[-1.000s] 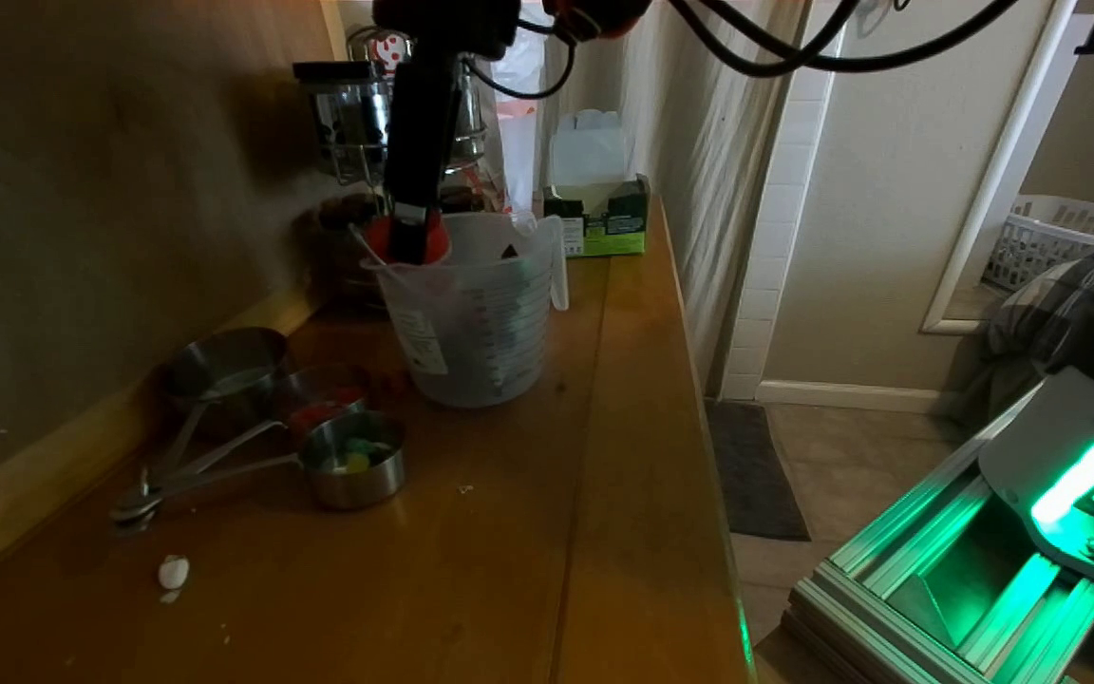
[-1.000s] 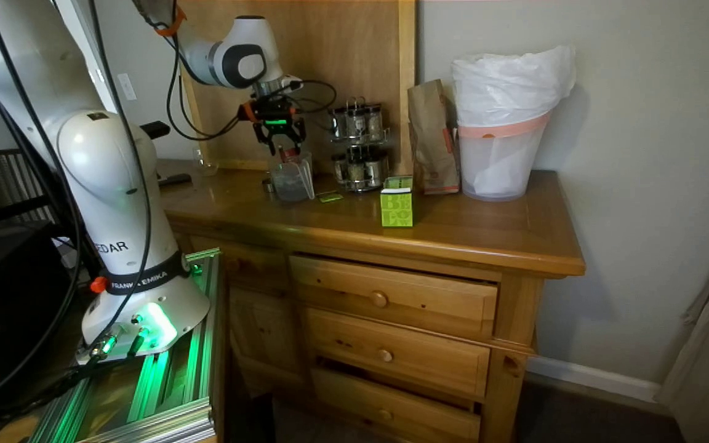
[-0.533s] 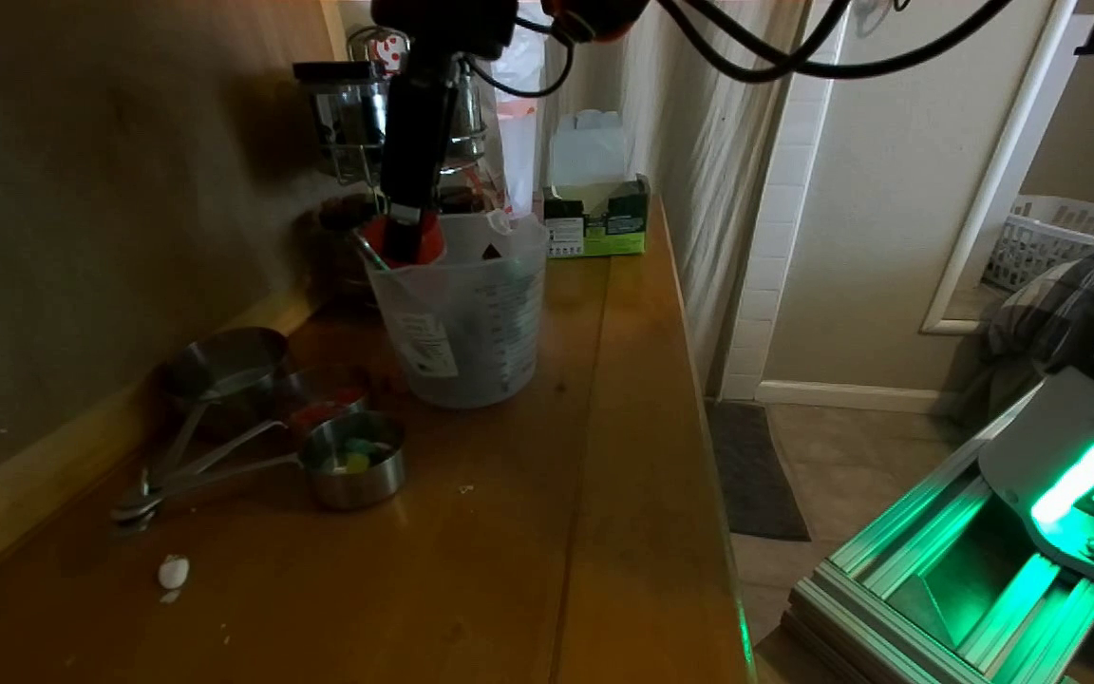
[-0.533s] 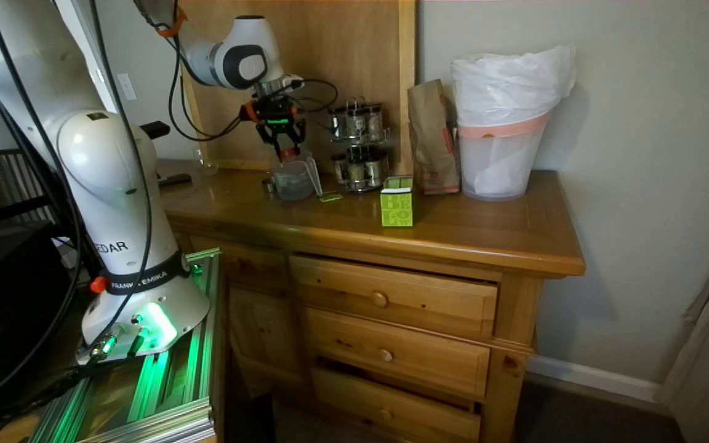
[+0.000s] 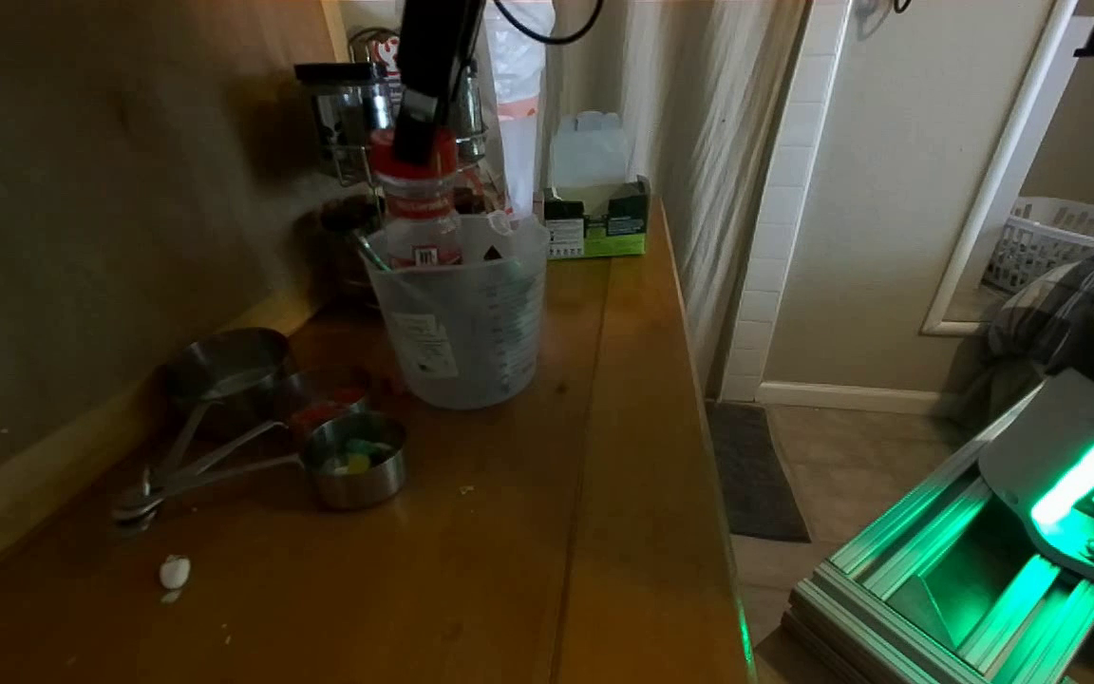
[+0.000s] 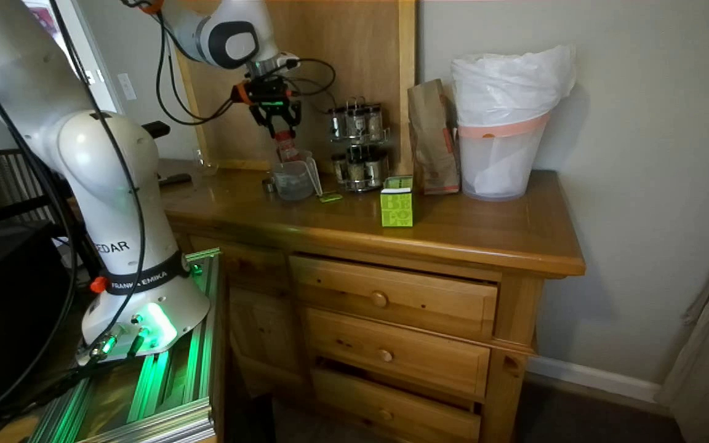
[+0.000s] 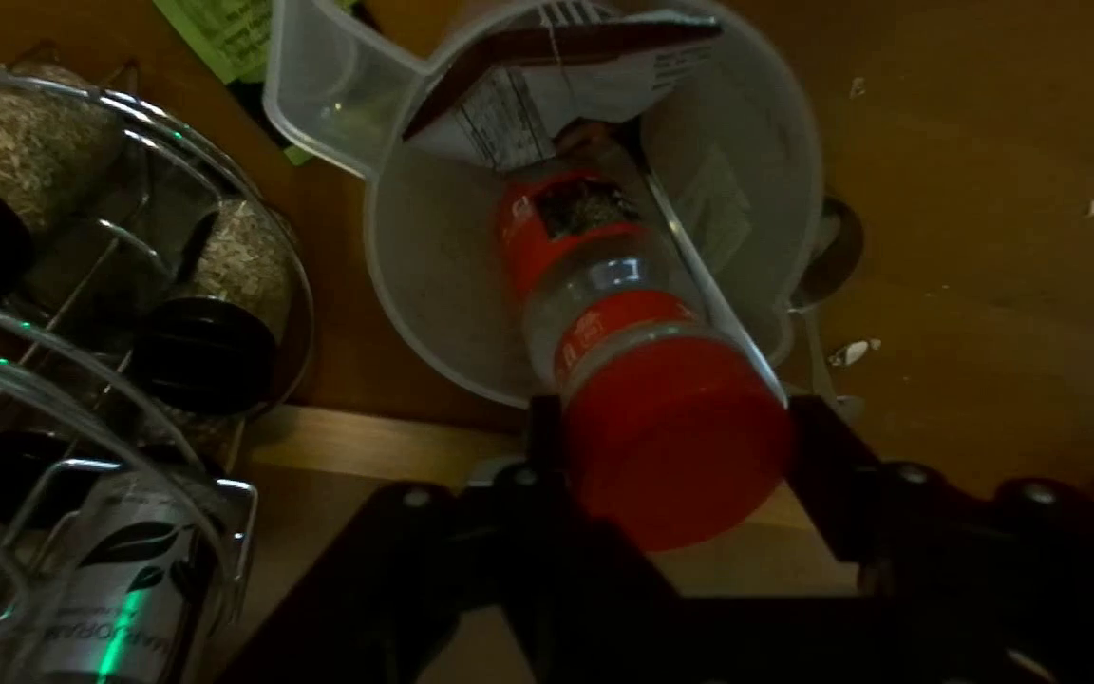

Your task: Remove the red container from the clear jug and place it on the right side of the counter.

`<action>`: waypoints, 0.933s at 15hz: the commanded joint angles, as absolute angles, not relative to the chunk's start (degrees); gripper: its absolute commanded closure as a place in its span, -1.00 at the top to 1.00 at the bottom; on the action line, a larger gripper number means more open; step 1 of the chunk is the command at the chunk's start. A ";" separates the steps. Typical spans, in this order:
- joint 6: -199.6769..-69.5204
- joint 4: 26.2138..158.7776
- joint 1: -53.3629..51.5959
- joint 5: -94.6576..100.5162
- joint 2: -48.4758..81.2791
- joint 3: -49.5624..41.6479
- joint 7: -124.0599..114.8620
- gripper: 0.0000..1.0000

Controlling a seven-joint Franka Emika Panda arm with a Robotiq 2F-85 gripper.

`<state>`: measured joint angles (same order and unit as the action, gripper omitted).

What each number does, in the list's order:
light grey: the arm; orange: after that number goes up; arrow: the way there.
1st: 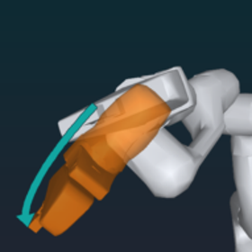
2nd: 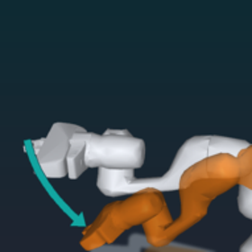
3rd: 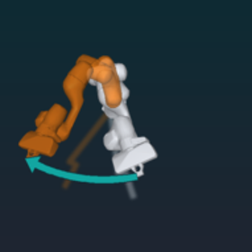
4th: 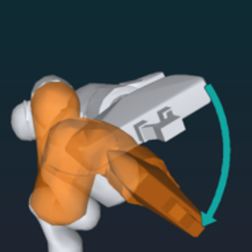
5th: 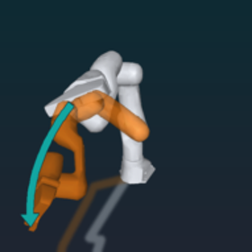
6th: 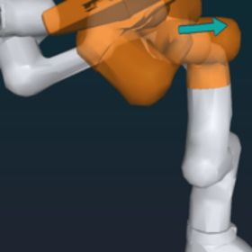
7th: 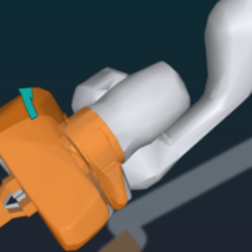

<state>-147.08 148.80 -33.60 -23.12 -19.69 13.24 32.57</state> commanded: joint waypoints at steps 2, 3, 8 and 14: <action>-140.27 153.45 -36.32 -31.23 -32.70 4.84 36.30 -0.29; -139.54 154.16 -36.07 -31.44 -34.83 3.90 35.77 -0.29; -146.82 159.77 -28.69 -22.82 -43.53 7.87 23.55 -0.29; -143.69 157.88 -18.05 -7.31 -44.47 14.27 7.57 -0.29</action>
